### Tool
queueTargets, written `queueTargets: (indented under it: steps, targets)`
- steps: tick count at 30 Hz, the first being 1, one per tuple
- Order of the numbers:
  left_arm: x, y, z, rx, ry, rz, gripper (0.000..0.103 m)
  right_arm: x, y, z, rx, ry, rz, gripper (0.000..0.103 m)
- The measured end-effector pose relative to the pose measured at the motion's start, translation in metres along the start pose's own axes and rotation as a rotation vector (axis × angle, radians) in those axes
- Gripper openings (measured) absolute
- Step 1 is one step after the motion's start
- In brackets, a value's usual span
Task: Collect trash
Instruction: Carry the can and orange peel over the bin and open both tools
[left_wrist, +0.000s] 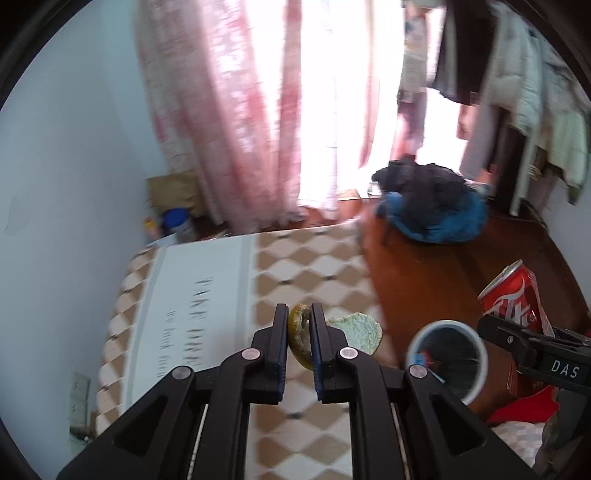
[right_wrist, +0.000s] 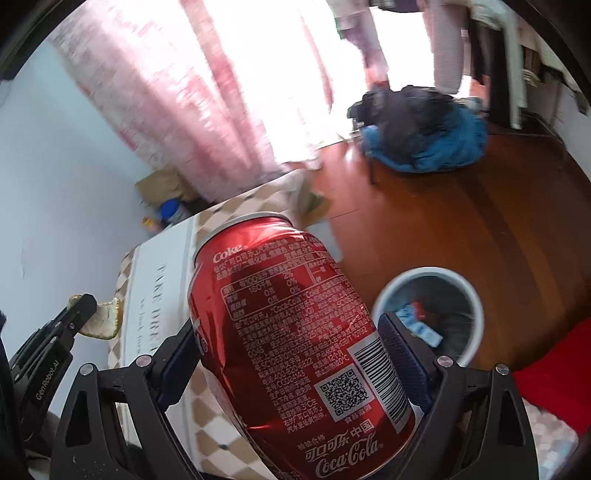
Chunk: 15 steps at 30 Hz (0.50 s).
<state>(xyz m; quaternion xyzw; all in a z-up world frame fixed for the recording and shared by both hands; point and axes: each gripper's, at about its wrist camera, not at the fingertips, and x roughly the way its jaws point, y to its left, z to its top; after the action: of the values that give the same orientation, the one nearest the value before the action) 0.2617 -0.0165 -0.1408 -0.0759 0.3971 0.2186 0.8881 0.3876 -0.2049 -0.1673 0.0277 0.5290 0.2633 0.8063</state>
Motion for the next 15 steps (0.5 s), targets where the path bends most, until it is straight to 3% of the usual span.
queueTargets:
  steps: [7,15]
  targets:
    - [0.043,-0.108,0.001,0.092,0.085,-0.142,0.008,-0.004,-0.115,0.002,0.117,0.019,-0.101,0.090]
    - [0.160,-0.209,-0.028,0.141,0.357,-0.272,0.009,0.071,-0.229,-0.010,0.254,0.142,-0.140,0.087]
